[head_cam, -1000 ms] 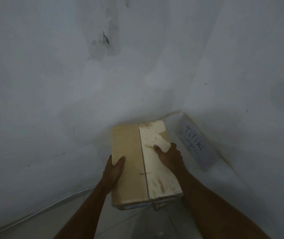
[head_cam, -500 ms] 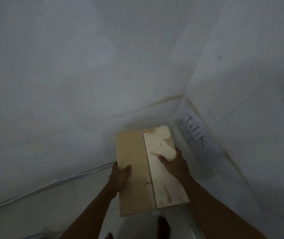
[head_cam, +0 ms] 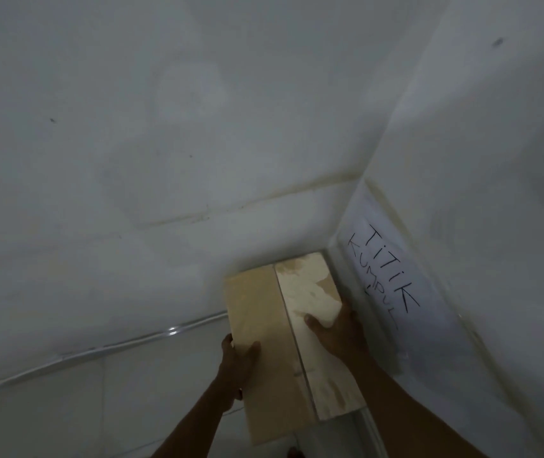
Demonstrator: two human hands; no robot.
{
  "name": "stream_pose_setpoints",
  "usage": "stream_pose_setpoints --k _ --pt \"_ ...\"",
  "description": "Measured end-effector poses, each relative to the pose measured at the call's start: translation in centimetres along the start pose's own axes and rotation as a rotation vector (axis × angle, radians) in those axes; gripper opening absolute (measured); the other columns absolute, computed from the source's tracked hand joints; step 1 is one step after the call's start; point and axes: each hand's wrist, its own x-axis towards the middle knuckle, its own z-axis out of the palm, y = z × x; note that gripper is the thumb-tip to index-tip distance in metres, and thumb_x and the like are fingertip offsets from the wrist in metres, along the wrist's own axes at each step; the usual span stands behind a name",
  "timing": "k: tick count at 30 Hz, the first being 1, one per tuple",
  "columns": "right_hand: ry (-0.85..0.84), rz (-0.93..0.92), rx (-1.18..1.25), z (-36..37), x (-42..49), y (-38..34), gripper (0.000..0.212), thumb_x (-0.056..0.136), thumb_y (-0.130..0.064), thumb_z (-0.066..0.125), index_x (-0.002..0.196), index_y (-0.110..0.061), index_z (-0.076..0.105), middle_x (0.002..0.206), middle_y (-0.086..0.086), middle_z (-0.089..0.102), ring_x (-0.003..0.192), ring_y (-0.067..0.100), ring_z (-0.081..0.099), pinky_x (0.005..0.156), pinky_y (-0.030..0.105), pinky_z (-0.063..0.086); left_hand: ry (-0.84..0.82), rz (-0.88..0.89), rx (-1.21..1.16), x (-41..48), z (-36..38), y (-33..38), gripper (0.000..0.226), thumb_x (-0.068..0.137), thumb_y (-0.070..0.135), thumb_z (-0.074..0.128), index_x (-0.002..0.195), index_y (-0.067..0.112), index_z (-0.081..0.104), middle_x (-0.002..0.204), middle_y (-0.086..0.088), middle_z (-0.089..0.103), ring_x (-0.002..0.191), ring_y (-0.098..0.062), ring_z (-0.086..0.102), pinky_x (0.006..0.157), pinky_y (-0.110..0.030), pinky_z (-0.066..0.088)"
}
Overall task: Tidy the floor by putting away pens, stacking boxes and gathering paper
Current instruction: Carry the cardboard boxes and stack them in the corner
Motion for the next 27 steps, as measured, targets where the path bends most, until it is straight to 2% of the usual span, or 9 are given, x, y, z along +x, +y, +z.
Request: stream_pose_setpoints --k 3,7,12,16,21,24,27 --pt "-0.033 0.03 -0.097 1.2 1.8 1.1 0.116 0.074 -0.06 0.068 0.151 -0.011 -0.002 0.156 0.013 0.018 0.141 0.034 0.026 0.111 0.045 0.031 0.01 -0.003 0.013 2.2 1.2 -0.8 0.066 0.093 0.025 0.057 0.145 0.022 0.017 0.14 -0.014 0.043 0.115 -0.035 0.051 0.094 -0.053 0.048" --pt "-0.055 0.013 -0.166 2.1 4.0 2.8 0.121 0.073 -0.058 0.07 0.149 -0.016 -0.015 0.158 0.013 0.007 0.143 0.037 0.018 0.113 0.051 0.028 0.004 -0.006 0.041 4.1 2.0 -1.2 0.062 0.094 0.023 0.054 0.143 0.025 0.017 0.138 -0.011 0.044 0.111 -0.035 0.053 0.089 -0.054 0.052" --pt "-0.05 -0.028 -0.175 2.2 5.2 3.0 0.124 0.07 -0.058 0.072 0.149 -0.02 -0.016 0.159 0.011 0.005 0.143 0.038 0.015 0.113 0.055 0.025 0.005 -0.033 0.054 4.8 2.1 -0.6 0.061 0.094 0.025 0.055 0.142 0.028 0.017 0.138 -0.01 0.044 0.108 -0.035 0.055 0.084 -0.059 0.053" --pt "-0.029 -0.048 -0.216 1.2 6.6 2.8 0.121 0.073 -0.058 0.069 0.15 -0.014 -0.013 0.158 0.013 0.004 0.144 0.036 0.012 0.115 0.05 0.021 -0.041 -0.02 0.003 5.0 3.4 0.1 0.063 0.095 0.015 0.051 0.146 0.023 0.014 0.146 -0.009 0.038 0.121 -0.034 0.048 0.098 -0.053 0.047" --pt "-0.043 -0.045 -0.294 0.9 7.8 2.8 0.119 0.077 -0.062 0.062 0.149 -0.008 -0.016 0.158 0.017 -0.001 0.145 0.036 0.006 0.115 0.048 0.017 -0.066 -0.034 -0.015 6.0 4.1 1.1 0.067 0.093 0.009 0.052 0.146 0.023 0.013 0.145 -0.007 0.037 0.124 -0.033 0.046 0.1 -0.047 0.046" --pt "-0.042 -0.057 -0.351 0.9 7.7 2.3 0.113 0.081 -0.058 0.06 0.149 -0.007 -0.015 0.158 0.018 -0.004 0.145 0.036 0.004 0.116 0.046 0.014 -0.091 -0.029 0.026 7.9 3.8 0.3 0.093 0.072 0.023 0.067 0.147 0.019 0.011 0.147 -0.013 0.037 0.125 -0.038 0.046 0.101 -0.054 0.044" --pt "-0.06 -0.08 -0.416 0.8 7.3 0.9 0.103 0.085 -0.054 0.058 0.151 -0.009 -0.008 0.158 0.016 -0.007 0.146 0.036 0.001 0.117 0.046 0.014 -0.09 -0.018 0.123 9.4 3.0 -0.4 0.105 0.059 0.034 0.064 0.148 0.014 0.014 0.145 -0.017 0.041 0.126 -0.038 0.047 0.1 -0.053 0.046"
